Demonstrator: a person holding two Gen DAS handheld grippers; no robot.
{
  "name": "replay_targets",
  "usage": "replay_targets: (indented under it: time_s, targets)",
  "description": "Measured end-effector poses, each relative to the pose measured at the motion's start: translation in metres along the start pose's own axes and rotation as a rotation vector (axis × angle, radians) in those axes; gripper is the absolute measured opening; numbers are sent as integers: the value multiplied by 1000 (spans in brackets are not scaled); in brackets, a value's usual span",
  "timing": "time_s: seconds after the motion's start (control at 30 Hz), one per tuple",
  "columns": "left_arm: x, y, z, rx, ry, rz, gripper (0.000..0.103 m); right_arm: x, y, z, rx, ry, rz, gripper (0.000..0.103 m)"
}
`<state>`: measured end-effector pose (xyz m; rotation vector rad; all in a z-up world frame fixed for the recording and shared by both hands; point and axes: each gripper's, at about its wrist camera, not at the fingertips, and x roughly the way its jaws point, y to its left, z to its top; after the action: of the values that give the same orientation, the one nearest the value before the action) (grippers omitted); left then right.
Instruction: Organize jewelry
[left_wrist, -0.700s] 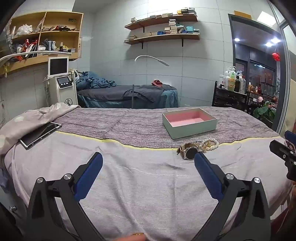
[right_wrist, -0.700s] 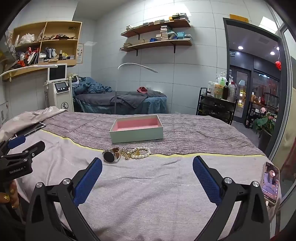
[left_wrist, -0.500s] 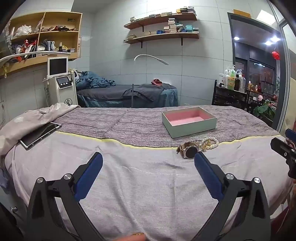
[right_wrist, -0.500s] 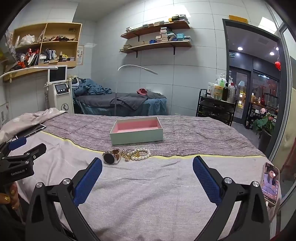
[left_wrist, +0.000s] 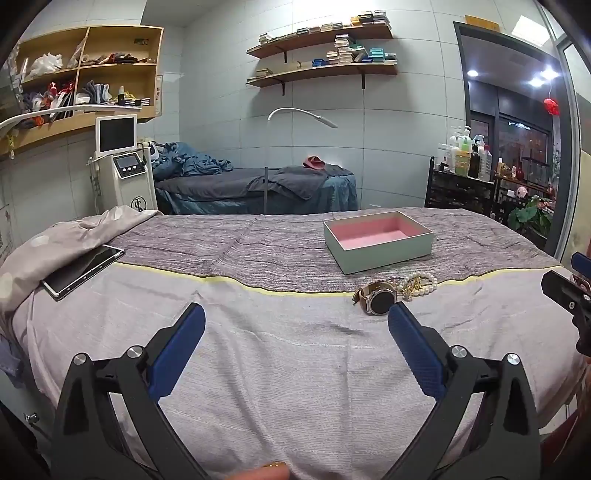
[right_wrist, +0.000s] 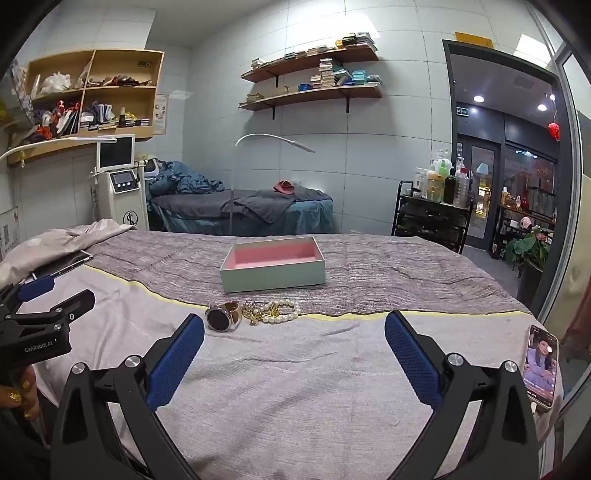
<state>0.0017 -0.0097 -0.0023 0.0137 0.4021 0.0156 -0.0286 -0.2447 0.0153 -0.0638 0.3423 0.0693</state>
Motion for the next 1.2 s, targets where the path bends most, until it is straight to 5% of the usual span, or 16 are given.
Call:
replay_targets:
  time_s: [1.2]
  targets:
    - [0,1,1,-5,2,-2,98,6,3,-3,-4,8,12,96]
